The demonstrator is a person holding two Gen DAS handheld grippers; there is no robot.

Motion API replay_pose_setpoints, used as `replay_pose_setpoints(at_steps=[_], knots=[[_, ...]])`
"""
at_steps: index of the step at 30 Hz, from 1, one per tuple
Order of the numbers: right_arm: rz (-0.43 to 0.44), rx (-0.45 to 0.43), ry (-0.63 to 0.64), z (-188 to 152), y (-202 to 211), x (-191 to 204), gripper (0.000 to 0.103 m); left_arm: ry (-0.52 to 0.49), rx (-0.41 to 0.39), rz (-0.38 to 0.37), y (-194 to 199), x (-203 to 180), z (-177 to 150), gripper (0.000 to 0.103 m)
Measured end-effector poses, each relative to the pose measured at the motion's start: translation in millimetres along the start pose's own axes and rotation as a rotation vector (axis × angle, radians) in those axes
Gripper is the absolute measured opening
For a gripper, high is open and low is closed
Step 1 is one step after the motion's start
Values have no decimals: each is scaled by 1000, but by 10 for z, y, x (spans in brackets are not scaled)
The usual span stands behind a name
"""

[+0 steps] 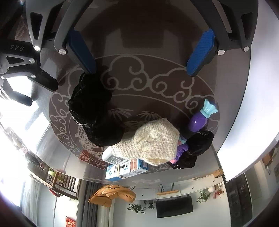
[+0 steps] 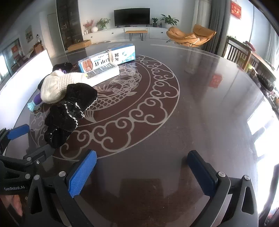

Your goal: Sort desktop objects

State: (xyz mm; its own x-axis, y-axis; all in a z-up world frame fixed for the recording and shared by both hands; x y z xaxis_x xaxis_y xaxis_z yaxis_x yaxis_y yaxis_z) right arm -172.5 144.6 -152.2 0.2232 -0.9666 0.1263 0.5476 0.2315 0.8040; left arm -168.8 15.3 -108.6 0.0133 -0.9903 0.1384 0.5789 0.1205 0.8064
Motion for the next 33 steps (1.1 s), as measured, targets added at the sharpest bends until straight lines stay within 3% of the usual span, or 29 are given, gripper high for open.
replay_pose_setpoints(at_steps=[33], knots=[[0, 0, -1, -4, 9, 2, 103, 0, -3, 4, 3, 0, -14, 103]])
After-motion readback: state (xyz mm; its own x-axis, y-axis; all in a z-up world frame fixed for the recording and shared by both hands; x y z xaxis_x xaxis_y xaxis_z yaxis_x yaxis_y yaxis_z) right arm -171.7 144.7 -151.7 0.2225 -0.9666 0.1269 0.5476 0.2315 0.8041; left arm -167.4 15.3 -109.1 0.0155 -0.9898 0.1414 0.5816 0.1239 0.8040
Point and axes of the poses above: each gripper's, at about its wrist camera, not at the fingertips, and y roughly against the way its jaws point, x to its left, z to its top, the point moved 10 cm from there along -y, roughly the way its jaws point, and after that the axes turned 10 degrees about z, right-handed, at the moved point
